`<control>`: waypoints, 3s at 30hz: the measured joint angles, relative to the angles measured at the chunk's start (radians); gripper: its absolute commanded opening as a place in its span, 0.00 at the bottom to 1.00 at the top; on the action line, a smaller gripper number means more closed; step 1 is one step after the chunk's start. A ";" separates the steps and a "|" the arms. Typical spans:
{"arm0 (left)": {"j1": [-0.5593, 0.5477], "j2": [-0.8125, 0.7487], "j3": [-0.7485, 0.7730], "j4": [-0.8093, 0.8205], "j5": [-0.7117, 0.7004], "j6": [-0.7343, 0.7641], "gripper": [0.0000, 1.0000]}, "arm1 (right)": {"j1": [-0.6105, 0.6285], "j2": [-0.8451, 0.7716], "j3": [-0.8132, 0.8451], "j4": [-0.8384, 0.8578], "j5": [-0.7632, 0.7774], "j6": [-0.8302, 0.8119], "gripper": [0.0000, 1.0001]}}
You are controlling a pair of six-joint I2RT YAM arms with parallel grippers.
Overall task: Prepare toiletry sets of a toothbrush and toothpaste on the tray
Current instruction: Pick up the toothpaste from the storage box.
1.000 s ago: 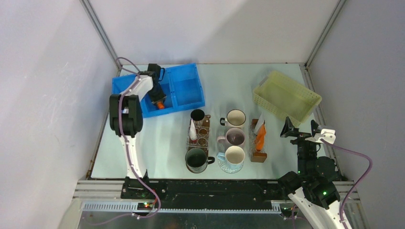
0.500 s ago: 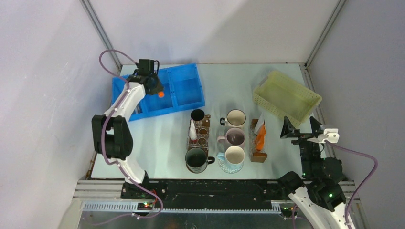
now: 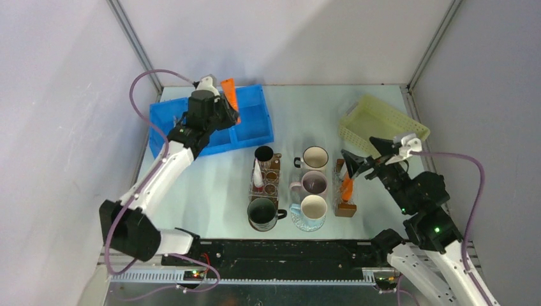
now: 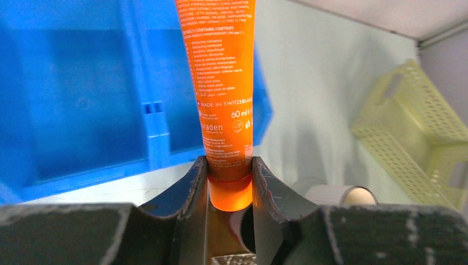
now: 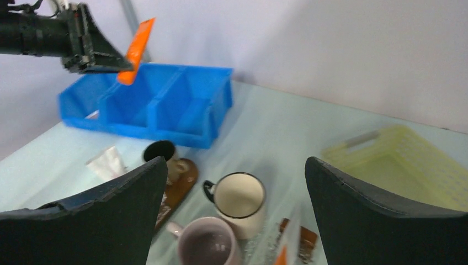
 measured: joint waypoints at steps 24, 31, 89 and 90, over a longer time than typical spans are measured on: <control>-0.485 -0.293 -0.237 0.520 -0.061 -0.045 0.00 | 0.331 0.453 0.005 0.488 -0.118 0.051 0.93; -0.582 -0.299 -0.252 0.628 -0.106 -0.045 0.00 | 0.375 0.513 -0.018 0.676 -0.041 -0.045 0.86; -0.605 -0.487 -0.201 0.446 -0.132 0.130 0.99 | 0.336 0.415 -0.068 0.793 -0.076 -0.003 0.00; -0.586 -0.506 -0.204 0.433 -0.119 0.130 0.99 | 0.321 0.410 -0.068 0.792 -0.091 0.021 0.00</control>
